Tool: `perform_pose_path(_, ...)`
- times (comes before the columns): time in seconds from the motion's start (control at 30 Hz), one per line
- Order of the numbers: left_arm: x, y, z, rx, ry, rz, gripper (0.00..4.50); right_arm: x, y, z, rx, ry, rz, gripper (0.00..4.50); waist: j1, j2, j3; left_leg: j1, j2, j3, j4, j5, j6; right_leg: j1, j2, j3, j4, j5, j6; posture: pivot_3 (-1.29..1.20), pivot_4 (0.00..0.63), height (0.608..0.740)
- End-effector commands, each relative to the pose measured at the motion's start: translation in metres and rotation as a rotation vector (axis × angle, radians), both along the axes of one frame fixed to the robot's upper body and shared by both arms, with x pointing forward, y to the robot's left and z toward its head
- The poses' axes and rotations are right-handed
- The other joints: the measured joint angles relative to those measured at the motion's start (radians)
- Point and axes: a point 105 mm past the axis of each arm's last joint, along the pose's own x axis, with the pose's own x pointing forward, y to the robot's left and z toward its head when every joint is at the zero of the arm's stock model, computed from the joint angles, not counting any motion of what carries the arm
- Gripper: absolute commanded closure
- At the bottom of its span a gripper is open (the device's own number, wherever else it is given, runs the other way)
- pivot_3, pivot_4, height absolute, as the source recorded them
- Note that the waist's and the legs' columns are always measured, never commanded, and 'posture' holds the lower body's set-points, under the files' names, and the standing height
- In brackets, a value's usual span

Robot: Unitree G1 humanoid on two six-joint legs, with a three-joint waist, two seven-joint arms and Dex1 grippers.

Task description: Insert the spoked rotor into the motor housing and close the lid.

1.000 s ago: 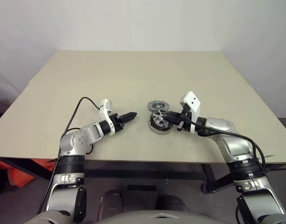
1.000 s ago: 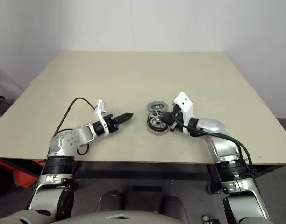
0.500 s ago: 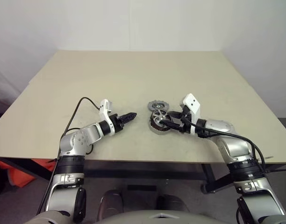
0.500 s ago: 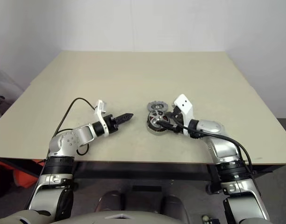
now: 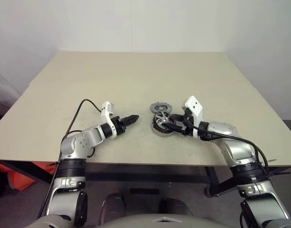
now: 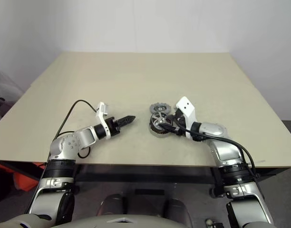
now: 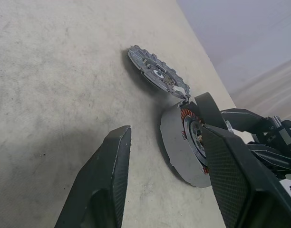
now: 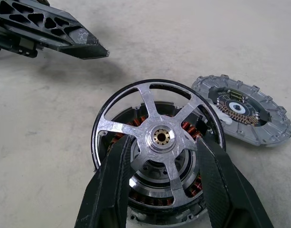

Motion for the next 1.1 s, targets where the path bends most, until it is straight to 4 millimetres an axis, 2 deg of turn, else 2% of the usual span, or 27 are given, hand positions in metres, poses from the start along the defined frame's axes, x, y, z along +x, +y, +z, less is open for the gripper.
perform_pose_path(0.03,0.001,0.0,0.008,0.007,-0.041,0.002,2.04,0.003,0.002,0.012,0.032,-0.032,0.006,2.12,0.0,0.0,0.0,0.0,0.0,0.0,0.0,0.0,0.0,0.0,0.0,0.0,0.0,0.0,-0.001,0.0,0.0,0.74)
perform_pose_path(0.13,0.001,-0.001,0.008,0.008,-0.041,0.001,2.04,0.003,0.002,0.012,0.033,-0.03,0.006,2.72,0.0,0.0,0.0,0.0,0.0,0.0,0.0,0.0,0.0,0.0,0.0,0.0,0.0,0.0,0.0,0.0,0.0,0.74)
perform_pose_path(0.27,0.0,-0.001,0.007,0.009,-0.039,-0.002,2.04,0.003,0.002,0.012,0.033,-0.032,0.004,3.97,-0.001,0.0,0.0,0.002,0.0,0.0,0.0,0.0,0.0,0.001,0.0,0.0,0.0,-0.002,0.004,0.0,0.0,0.74)
perform_pose_path(0.3,0.0,-0.001,0.007,0.01,-0.039,-0.002,2.04,0.003,0.002,0.012,0.032,-0.033,0.004,4.17,-0.001,0.0,0.0,0.002,0.0,0.0,0.0,0.0,0.0,0.002,0.0,0.0,0.0,-0.003,0.004,0.0,0.0,0.74)
perform_pose_path(0.6,0.0,-0.002,0.007,0.012,-0.038,-0.004,2.04,0.003,0.001,0.013,0.028,-0.041,0.0,4.16,-0.001,0.0,0.0,0.003,0.0,0.0,0.0,0.0,0.0,0.002,0.0,0.0,0.001,-0.003,0.004,0.0,0.0,0.74)
perform_pose_path(0.87,-0.001,-0.003,0.005,0.011,-0.034,-0.005,2.04,-0.001,0.002,0.034,0.074,-0.071,0.029,4.16,0.0,0.0,0.0,0.003,0.0,0.0,0.0,0.0,0.0,0.001,0.0,0.001,0.002,-0.003,0.005,0.0,0.0,0.74)
perform_pose_path(1.1,0.0,-0.003,0.005,0.011,-0.033,-0.007,2.04,-0.004,0.001,0.033,0.062,-0.067,0.034,4.16,0.0,0.0,0.0,0.003,0.0,0.0,0.0,0.0,0.0,0.001,0.0,0.001,0.002,-0.003,0.005,0.0,0.0,0.74)
